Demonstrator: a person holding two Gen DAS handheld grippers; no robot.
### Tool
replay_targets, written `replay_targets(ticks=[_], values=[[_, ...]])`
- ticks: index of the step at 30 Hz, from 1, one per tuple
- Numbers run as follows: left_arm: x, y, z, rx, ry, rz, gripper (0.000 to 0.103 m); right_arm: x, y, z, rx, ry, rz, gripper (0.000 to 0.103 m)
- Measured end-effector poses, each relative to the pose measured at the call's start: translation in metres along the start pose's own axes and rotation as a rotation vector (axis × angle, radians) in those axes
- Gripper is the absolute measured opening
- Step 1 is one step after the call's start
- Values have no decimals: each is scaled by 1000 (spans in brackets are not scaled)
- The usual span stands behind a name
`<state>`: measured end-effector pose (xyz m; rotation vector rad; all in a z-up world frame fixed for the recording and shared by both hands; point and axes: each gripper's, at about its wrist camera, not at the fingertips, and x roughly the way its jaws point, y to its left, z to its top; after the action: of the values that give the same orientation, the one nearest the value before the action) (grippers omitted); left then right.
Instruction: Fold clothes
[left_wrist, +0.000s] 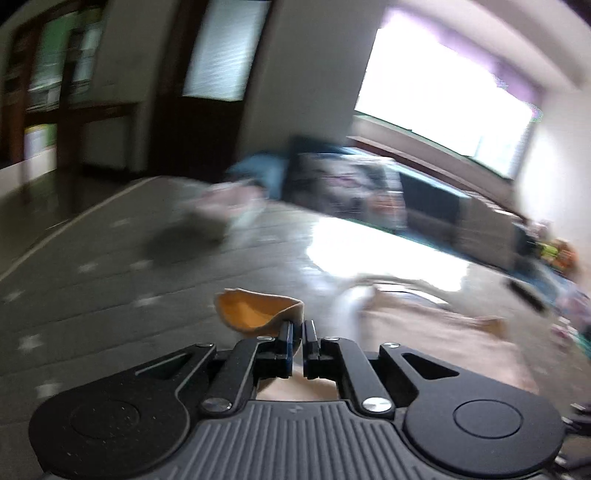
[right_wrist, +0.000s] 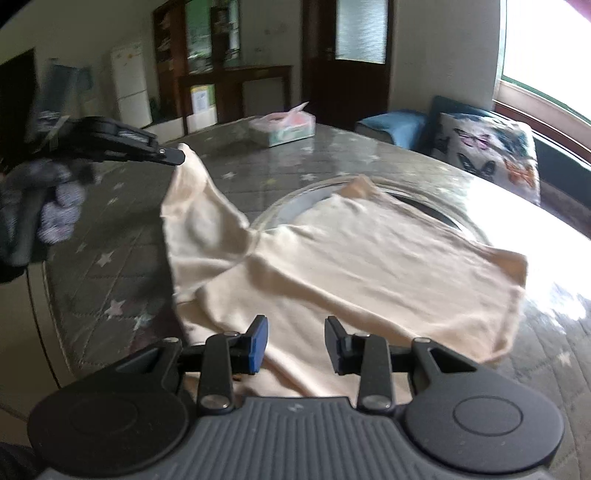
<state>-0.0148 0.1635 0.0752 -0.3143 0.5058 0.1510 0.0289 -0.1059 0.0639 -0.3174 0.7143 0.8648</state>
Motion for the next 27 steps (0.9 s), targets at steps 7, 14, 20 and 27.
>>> replay_targets(ticks=[7,14,20,27], values=[[5,-82,-31,211,90,-245,5,-23,-34,-6,120,-43,-31,33],[12,-131,-79,479,166,-320,5,-22,-65,-15,288,-31,12,33],[9,-138,-102,602,188,-336,6,-3,-74,-14,388,-13,108,33],[8,-130,-107,627,207,-336,10,30,-73,-8,505,43,230,34]])
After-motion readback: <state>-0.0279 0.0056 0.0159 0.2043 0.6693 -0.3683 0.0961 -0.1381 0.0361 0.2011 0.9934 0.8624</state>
